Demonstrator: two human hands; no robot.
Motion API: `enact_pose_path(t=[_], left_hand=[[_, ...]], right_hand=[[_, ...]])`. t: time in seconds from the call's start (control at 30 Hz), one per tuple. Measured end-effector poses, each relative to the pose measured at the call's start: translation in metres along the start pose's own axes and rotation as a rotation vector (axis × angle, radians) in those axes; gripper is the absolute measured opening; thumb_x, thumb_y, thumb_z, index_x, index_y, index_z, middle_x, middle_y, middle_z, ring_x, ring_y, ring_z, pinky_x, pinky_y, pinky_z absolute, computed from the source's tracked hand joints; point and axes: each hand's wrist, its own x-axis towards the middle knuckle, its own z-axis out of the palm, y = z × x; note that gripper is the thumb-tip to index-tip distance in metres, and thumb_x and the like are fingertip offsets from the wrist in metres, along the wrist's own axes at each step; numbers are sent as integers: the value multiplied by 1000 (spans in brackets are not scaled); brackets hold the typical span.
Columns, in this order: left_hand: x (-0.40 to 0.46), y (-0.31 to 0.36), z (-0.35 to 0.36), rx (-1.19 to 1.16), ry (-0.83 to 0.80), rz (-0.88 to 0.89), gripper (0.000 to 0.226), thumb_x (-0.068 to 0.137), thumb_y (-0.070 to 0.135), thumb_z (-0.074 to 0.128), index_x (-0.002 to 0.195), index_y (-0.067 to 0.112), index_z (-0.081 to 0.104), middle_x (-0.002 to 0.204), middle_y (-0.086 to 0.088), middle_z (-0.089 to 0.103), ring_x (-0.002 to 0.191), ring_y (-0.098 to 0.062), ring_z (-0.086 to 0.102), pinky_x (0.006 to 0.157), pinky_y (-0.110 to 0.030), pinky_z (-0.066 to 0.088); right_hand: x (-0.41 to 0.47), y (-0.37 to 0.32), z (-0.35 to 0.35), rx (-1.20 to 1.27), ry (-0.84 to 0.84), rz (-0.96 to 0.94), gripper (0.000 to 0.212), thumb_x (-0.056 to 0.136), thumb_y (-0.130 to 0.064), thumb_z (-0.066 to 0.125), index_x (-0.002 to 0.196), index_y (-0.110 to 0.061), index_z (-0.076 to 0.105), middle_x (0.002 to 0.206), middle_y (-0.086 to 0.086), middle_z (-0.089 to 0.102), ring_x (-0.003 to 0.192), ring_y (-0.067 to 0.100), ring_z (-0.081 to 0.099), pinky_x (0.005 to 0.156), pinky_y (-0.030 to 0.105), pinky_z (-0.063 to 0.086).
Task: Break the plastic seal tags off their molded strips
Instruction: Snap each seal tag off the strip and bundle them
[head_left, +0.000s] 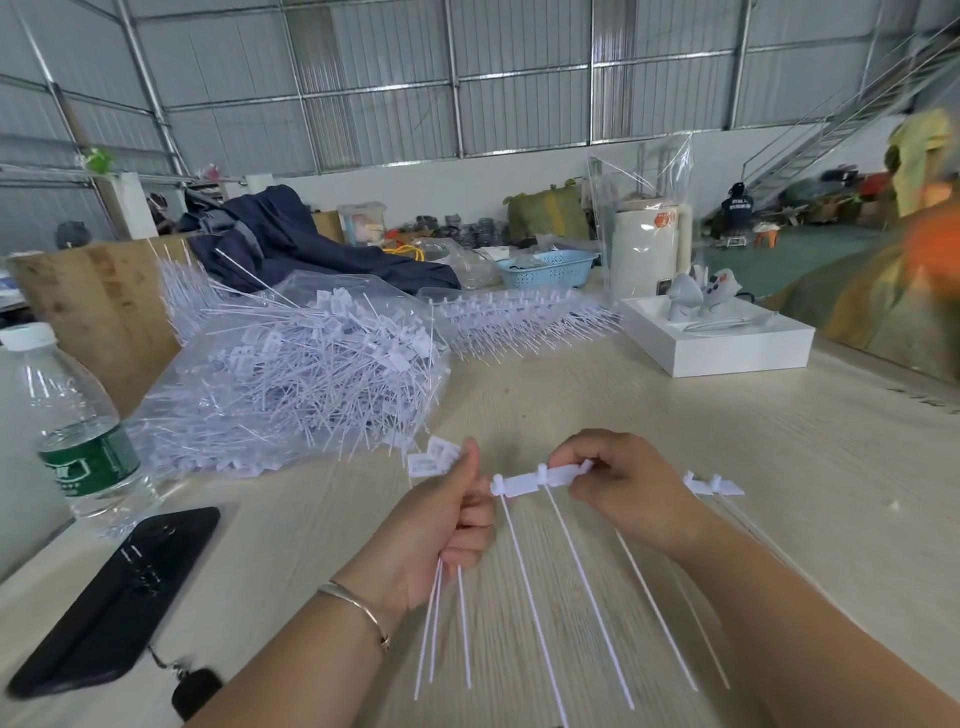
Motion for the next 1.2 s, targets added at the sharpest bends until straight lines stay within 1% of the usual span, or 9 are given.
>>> enact_pose_path(t=[0.17, 0.37, 0.57, 0.7, 0.87, 0.97, 1.03, 1.1, 1.2], left_hand=[[-3, -1, 0, 138, 32, 130, 17, 78, 30, 76, 73, 19, 64, 56, 7, 24, 41, -5, 20, 34, -15, 16], [-1, 2, -4, 60, 73, 132, 19, 81, 13, 74, 62, 18, 71, 52, 9, 22, 38, -5, 17, 33, -16, 15], [-6, 2, -2, 90, -30, 170, 10, 71, 27, 77, 74, 18, 73, 57, 7, 20, 40, -5, 17, 34, -16, 16], [-9, 3, 2, 38, -141, 197, 12, 78, 24, 75, 66, 23, 72, 62, 5, 16, 40, -3, 16, 34, -14, 18], [-10, 0, 3, -101, -321, 115, 14, 81, 19, 68, 77, 16, 55, 55, 10, 29, 37, 0, 20, 33, -12, 21], [-11, -2, 3, -131, -405, 57, 27, 80, 22, 70, 78, 18, 43, 53, 11, 31, 37, 2, 23, 34, -11, 20], [-12, -3, 3, -99, -464, 21, 33, 76, 31, 78, 75, 21, 47, 53, 12, 30, 38, 2, 24, 35, -11, 20], [-14, -6, 6, -29, -518, -19, 34, 71, 47, 81, 71, 26, 55, 55, 13, 29, 40, 3, 23, 36, -10, 21], [-13, -11, 11, 25, -546, -91, 46, 67, 60, 77, 76, 25, 49, 57, 12, 29, 41, 3, 22, 36, -9, 21]], right_hand=[[-2, -4, 2, -35, 23, -47, 37, 77, 11, 61, 82, -23, 75, 74, -9, 62, 64, 1, 53, 60, 14, 38], [-3, -10, -7, 81, 20, 4, 5, 85, -9, 69, 81, -7, 71, 68, 6, 52, 65, 9, 45, 65, 24, 34], [-2, -10, -8, 188, -26, 53, 40, 86, -26, 70, 80, 12, 57, 69, 11, 37, 65, 16, 34, 62, 26, 26], [-3, -10, -10, 274, -108, 119, 51, 76, -42, 74, 77, 7, 60, 68, 9, 41, 67, 16, 37, 66, 29, 28], [-3, -10, -12, 349, -202, 154, 49, 67, -44, 77, 70, 1, 58, 66, 6, 42, 66, 15, 38, 64, 22, 30], [-3, -13, -8, 371, -260, 144, 36, 65, -45, 77, 63, -13, 60, 60, 0, 44, 59, 9, 37, 57, 16, 30], [-3, -13, -7, 402, -279, 139, 30, 68, -40, 76, 63, -15, 60, 59, -2, 44, 58, 8, 37, 56, 18, 29], [-4, -12, -7, 407, -283, 126, 36, 65, -44, 77, 65, -13, 60, 61, 1, 43, 61, 10, 36, 58, 22, 28], [-6, -13, 0, 392, -308, 114, 49, 62, -51, 74, 68, -4, 62, 67, 8, 46, 69, 18, 39, 68, 30, 29]])
